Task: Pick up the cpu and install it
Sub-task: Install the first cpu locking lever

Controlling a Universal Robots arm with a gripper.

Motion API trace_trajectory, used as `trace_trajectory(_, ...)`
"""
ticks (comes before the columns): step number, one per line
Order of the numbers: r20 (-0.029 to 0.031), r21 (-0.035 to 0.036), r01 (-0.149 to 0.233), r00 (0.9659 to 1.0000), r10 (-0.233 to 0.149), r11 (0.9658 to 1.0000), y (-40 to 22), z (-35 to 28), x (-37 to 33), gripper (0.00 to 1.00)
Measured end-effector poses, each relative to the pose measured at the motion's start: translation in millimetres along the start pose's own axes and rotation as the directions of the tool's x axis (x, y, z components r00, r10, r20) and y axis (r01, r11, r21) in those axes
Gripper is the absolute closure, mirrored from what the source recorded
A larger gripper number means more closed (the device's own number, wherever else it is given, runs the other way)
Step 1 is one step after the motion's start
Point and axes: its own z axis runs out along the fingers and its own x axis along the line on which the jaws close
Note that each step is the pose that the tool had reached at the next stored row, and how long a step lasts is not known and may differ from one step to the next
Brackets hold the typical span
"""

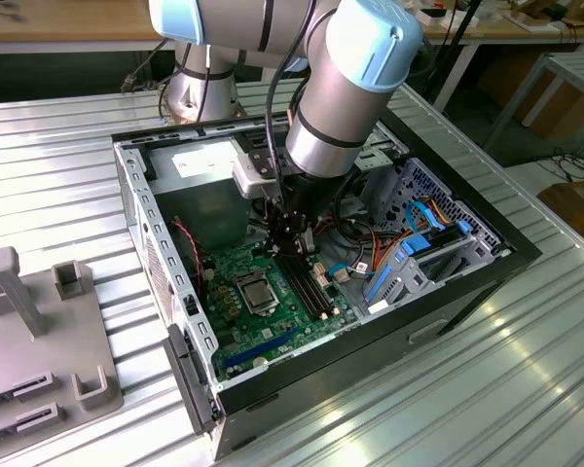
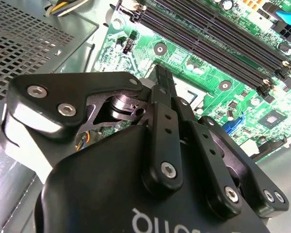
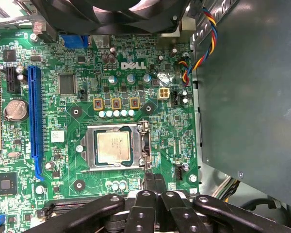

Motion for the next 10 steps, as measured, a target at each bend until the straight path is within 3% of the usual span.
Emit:
trace_trajectory(7,-0.0005,0.0003,0.006,1.0,-0.006,1.0,2.6,0.3,0.0,0.89)
trace_trajectory(10,-0.0004,0.0054,0.011,0.9999,-0.011,0.9999,4.2,0.5,0.2,0.89)
